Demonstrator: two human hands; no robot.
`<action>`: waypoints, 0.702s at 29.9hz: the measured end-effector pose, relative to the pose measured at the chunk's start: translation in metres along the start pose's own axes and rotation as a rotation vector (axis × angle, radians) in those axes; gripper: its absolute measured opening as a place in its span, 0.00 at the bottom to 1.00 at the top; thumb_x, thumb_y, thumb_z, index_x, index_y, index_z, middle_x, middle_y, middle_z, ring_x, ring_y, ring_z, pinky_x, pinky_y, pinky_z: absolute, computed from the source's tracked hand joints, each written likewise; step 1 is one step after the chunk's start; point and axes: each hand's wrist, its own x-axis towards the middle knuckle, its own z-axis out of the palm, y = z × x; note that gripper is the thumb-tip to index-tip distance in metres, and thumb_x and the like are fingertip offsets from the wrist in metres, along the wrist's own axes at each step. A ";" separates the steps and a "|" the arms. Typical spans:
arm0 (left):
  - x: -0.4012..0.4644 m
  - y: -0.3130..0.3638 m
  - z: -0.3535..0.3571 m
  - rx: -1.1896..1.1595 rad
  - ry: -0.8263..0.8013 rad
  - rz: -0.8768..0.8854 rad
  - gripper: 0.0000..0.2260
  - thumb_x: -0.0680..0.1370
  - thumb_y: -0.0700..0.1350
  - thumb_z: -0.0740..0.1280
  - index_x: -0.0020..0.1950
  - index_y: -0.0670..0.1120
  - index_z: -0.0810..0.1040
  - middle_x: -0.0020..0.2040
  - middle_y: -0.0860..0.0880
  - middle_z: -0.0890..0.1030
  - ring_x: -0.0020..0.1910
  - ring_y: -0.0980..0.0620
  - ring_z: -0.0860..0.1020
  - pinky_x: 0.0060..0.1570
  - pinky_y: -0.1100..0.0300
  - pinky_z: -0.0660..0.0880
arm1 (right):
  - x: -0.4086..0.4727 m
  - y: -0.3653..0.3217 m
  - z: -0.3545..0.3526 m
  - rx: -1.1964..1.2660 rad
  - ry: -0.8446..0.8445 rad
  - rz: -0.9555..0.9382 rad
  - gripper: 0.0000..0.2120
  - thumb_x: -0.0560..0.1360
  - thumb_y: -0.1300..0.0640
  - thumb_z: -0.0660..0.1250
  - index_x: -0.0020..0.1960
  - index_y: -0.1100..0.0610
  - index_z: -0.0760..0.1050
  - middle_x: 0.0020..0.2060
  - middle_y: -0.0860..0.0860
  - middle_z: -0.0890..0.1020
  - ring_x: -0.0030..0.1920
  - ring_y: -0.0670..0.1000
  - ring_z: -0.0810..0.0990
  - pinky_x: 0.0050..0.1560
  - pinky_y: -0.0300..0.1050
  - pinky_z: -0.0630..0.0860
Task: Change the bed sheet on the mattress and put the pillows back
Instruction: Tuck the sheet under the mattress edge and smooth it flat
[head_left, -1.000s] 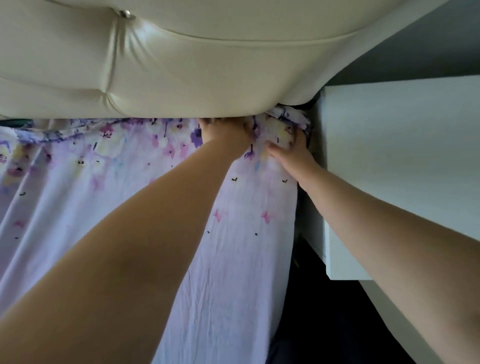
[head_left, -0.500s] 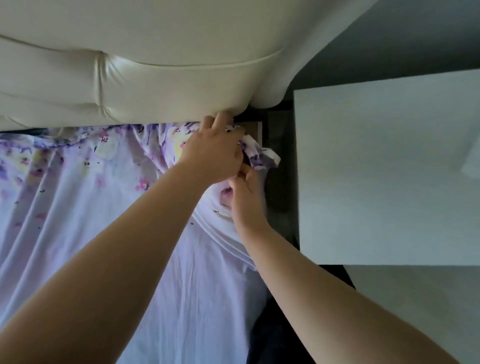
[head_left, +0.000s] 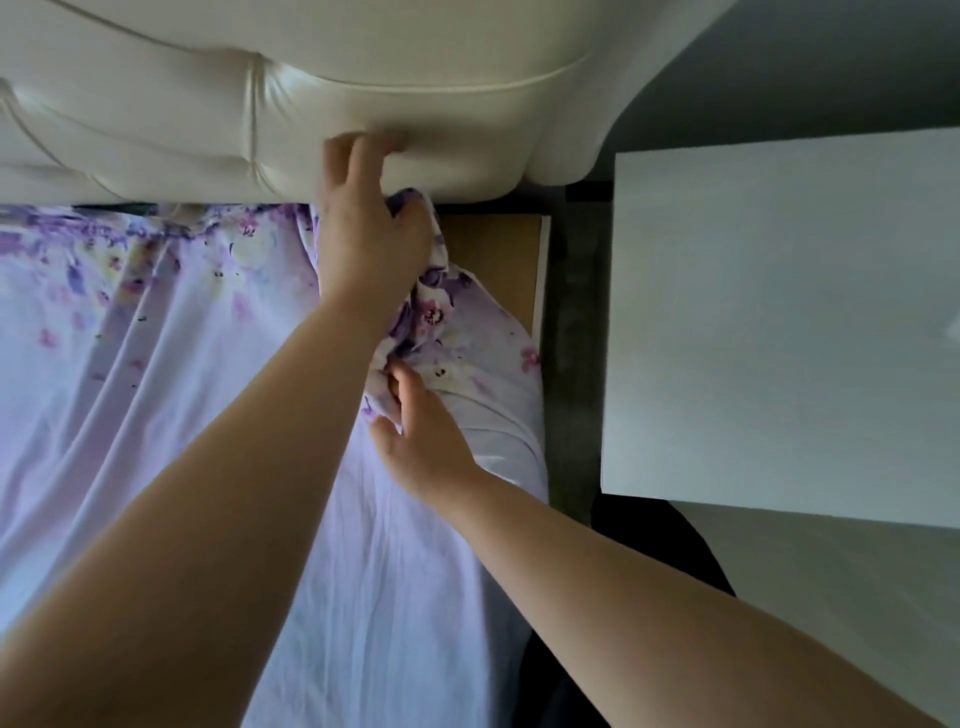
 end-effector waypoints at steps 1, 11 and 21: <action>-0.006 -0.003 -0.002 -0.025 0.100 -0.083 0.22 0.71 0.41 0.63 0.66 0.47 0.70 0.64 0.47 0.69 0.60 0.53 0.69 0.54 0.68 0.66 | 0.002 0.001 -0.001 -0.025 -0.013 -0.004 0.27 0.77 0.57 0.57 0.75 0.52 0.55 0.64 0.56 0.74 0.61 0.57 0.74 0.61 0.52 0.72; -0.055 -0.049 -0.015 0.256 -0.385 -0.308 0.37 0.68 0.58 0.74 0.72 0.49 0.64 0.71 0.48 0.62 0.70 0.45 0.62 0.68 0.51 0.62 | 0.029 0.000 -0.027 -0.094 -0.065 -0.072 0.21 0.79 0.62 0.55 0.71 0.57 0.60 0.50 0.61 0.78 0.49 0.59 0.78 0.47 0.44 0.72; -0.057 -0.066 -0.025 0.550 -0.282 -0.041 0.14 0.71 0.45 0.64 0.55 0.44 0.78 0.63 0.50 0.73 0.65 0.44 0.65 0.59 0.48 0.67 | 0.077 0.005 -0.076 -0.010 0.286 -0.063 0.20 0.76 0.61 0.63 0.66 0.50 0.65 0.66 0.52 0.72 0.65 0.51 0.71 0.61 0.42 0.68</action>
